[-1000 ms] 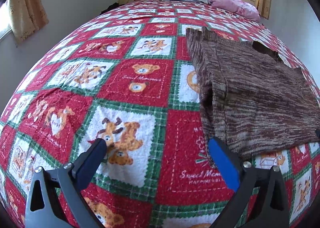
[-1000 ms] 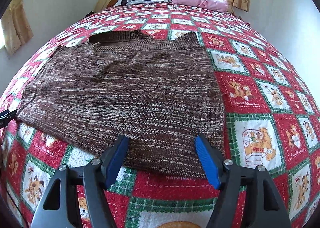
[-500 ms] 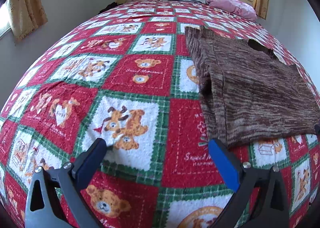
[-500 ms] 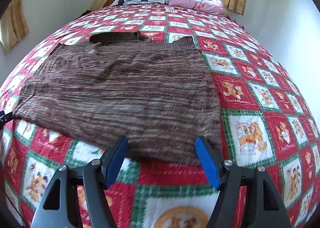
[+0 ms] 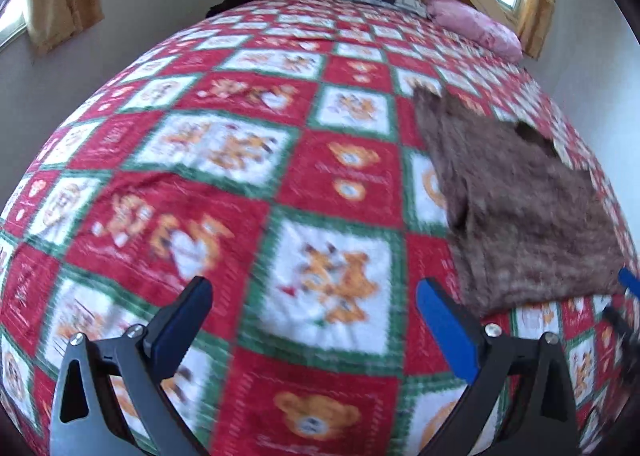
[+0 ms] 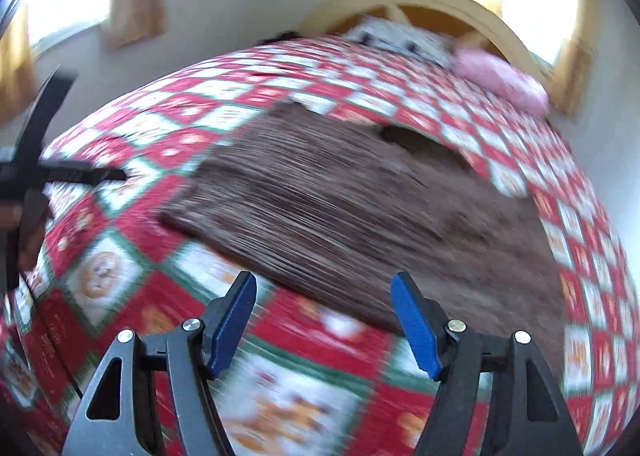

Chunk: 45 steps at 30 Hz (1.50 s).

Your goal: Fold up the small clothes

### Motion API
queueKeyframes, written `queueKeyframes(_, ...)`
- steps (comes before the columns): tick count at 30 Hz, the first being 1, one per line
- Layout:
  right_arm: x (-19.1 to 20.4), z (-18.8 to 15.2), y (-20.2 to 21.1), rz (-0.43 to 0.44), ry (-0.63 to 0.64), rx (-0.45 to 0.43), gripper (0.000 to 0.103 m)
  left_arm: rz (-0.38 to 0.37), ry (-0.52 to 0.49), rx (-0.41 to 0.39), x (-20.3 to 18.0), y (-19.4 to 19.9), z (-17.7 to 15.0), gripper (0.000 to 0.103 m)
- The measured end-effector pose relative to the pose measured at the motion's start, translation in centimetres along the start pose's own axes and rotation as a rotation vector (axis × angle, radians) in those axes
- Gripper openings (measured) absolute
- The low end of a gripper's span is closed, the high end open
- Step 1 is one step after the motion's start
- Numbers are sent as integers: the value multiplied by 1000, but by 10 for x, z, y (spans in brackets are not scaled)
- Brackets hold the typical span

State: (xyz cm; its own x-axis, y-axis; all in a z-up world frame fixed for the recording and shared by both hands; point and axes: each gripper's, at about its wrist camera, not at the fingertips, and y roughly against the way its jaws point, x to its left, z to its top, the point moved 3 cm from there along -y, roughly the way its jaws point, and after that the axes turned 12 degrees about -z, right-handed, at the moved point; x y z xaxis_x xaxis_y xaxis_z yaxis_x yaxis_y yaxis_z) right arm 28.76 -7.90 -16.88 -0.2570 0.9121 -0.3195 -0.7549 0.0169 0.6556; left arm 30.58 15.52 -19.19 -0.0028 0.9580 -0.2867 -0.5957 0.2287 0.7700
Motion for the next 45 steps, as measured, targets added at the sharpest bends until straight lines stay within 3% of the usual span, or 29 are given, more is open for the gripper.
queueKeyframes(6,80,15,-13,-34,201,-80,70,-62,28,-38,13,2,27,103)
queueKeyframes(12,112,16,-34,-51,281,-75,70,-170,47,-47,10,-9,44,103)
queueKeyframes(16,115,23,-44,-110,275,-90,70,-239,34,-14,-1,-27,58,103)
queueKeyframes(18,119,22,-46,-104,292,-92,54,-265,31,2,-5,-38,67,103)
queueKeyframes(24,125,19,-48,-87,307,-95,31,-363,-12,51,-23,-66,88,103)
queueKeyframes(28,126,19,-49,-69,289,-91,28,-432,-25,59,-40,-83,97,103)
queueKeyframes(33,126,19,-50,-68,283,-95,28,-426,-61,87,-61,-112,106,101)
queueKeyframes(37,127,19,-50,-60,279,-93,26,-420,-89,82,-68,-125,109,95)
queueKeyframes(39,127,18,-50,-50,281,-94,24,-416,-123,66,-72,-126,111,87)
queueKeyframes(40,128,18,-50,-46,284,-94,23,-422,-128,68,-73,-127,111,76)
queueKeyframes(42,128,19,-48,-40,289,-97,16,-467,-131,81,-76,-129,111,40)
queueKeyframes(43,129,19,-46,-39,290,-97,15,-486,-127,98,-76,-131,110,9)
queueKeyframes(45,124,21,-40,-35,270,-104,7,-490,-101,94,-74,-131,111,10)
